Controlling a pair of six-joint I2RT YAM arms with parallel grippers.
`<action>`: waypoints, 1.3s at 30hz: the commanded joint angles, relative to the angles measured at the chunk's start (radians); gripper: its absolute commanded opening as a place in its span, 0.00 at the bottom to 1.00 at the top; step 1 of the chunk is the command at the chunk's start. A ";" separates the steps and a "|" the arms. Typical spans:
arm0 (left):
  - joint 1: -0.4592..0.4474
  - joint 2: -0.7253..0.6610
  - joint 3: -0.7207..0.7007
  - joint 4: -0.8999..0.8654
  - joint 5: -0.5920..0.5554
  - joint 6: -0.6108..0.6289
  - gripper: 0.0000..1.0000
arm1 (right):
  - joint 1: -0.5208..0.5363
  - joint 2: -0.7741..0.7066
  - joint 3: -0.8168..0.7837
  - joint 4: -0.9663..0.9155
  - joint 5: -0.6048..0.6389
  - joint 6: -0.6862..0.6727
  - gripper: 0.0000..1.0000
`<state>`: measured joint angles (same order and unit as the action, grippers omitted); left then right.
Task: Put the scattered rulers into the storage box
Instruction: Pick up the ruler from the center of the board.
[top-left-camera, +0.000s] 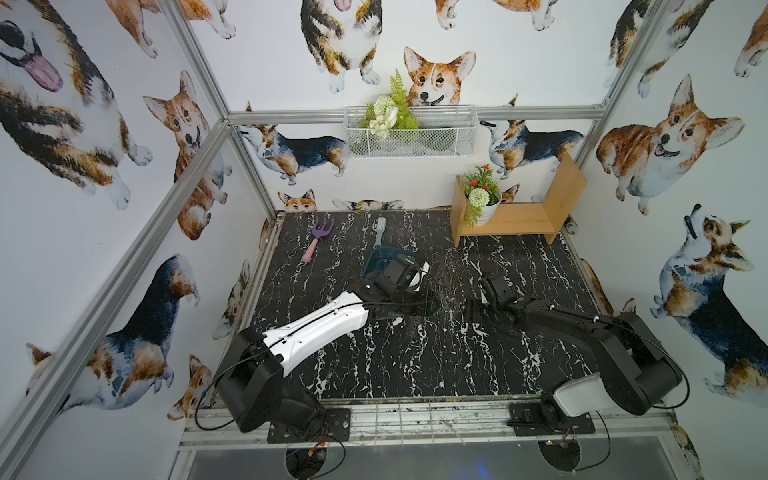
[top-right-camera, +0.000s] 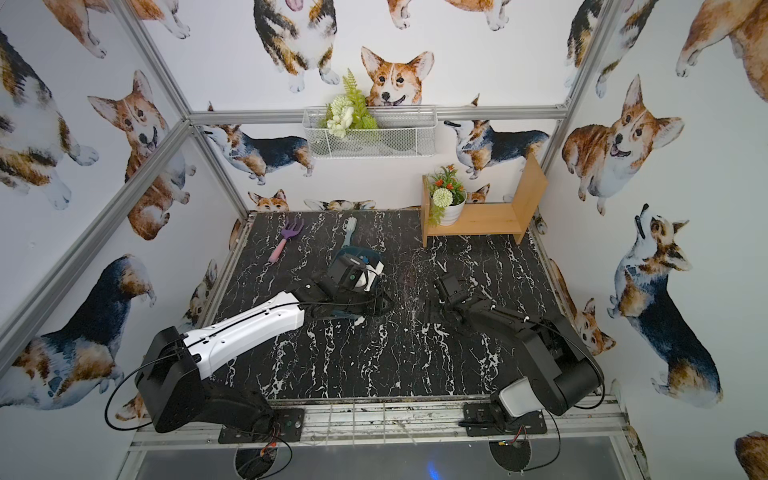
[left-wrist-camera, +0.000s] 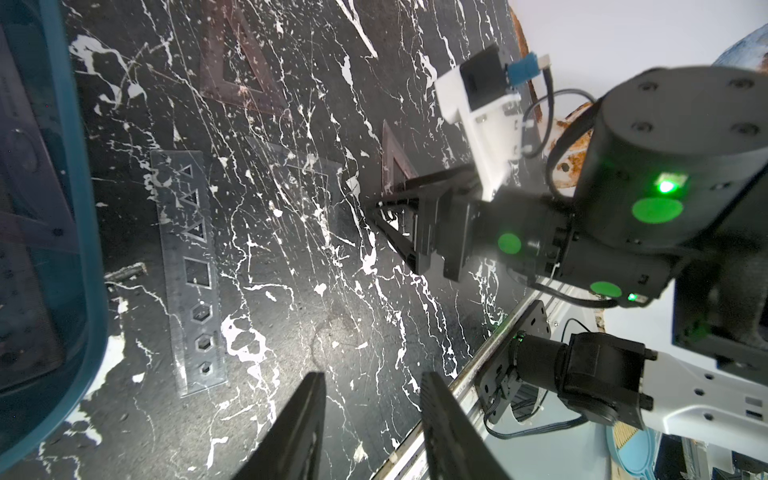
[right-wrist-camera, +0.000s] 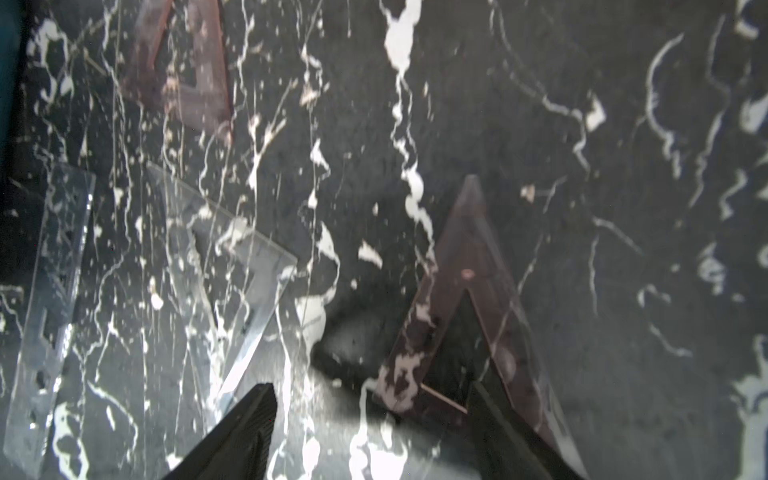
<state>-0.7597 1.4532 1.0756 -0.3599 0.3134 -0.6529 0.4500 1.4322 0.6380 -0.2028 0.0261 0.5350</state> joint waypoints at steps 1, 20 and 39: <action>0.000 -0.009 -0.008 0.022 -0.005 -0.005 0.44 | 0.020 -0.019 -0.031 -0.138 -0.031 0.059 0.79; -0.007 -0.016 -0.039 0.049 0.002 -0.013 0.44 | 0.216 -0.160 -0.175 -0.170 -0.029 0.221 0.79; -0.020 -0.023 -0.062 0.086 -0.001 -0.042 0.44 | 0.218 -0.213 -0.045 -0.235 0.022 0.175 0.80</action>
<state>-0.7784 1.4384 1.0252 -0.3096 0.3168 -0.6800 0.6674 1.2236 0.5575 -0.3782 0.0509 0.7258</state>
